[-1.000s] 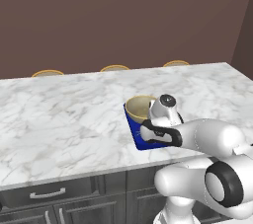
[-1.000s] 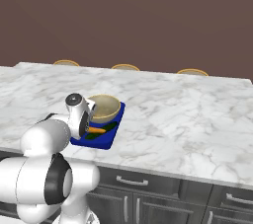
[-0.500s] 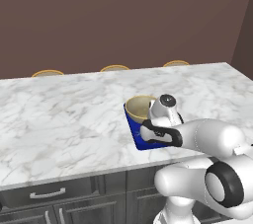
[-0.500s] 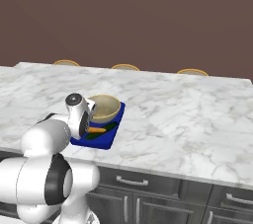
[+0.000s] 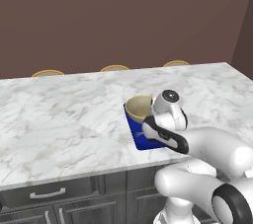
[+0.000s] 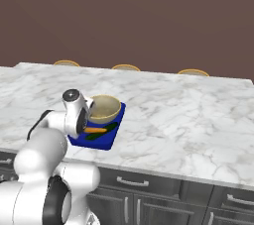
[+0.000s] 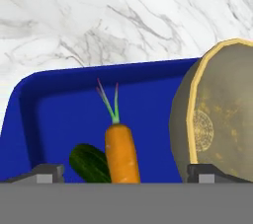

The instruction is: Place the two vegetables and bowl onto the tray for setting up a vegetable dip station.

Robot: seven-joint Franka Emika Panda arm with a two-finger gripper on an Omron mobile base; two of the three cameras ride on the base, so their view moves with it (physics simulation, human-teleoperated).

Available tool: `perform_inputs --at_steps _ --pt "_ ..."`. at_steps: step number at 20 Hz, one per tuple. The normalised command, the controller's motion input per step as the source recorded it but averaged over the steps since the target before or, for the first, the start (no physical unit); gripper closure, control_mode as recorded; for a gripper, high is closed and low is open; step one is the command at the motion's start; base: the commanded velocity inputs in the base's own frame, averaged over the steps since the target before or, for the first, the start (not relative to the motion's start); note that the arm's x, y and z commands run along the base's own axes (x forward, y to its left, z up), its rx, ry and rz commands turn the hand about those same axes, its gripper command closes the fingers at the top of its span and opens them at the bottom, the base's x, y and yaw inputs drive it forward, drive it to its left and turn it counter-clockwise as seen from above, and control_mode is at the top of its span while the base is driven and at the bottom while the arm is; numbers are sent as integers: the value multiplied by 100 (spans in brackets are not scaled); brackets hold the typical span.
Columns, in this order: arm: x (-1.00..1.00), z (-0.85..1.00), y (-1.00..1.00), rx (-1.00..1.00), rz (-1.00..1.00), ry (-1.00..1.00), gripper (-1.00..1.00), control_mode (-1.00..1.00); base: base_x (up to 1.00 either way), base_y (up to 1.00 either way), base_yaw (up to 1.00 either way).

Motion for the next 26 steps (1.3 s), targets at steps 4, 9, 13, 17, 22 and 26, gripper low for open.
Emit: perform_inputs --at_steps 4,9,13,17,22,26 --pt "-19 66 0 0 0 10 -100 -100 0 0 0" --pt "-20 77 -5 0 -3 20 -100 -100 0 0 0" --pt "-44 61 -26 4 -13 20 -100 -100 0 0 0" --pt "-55 44 -30 5 -18 16 -100 -100 0 0 0" --pt "-61 30 -42 10 -19 10 -100 -100 0 0 0" --pt "-60 13 -41 10 -19 4 -100 -100 0 0 0"
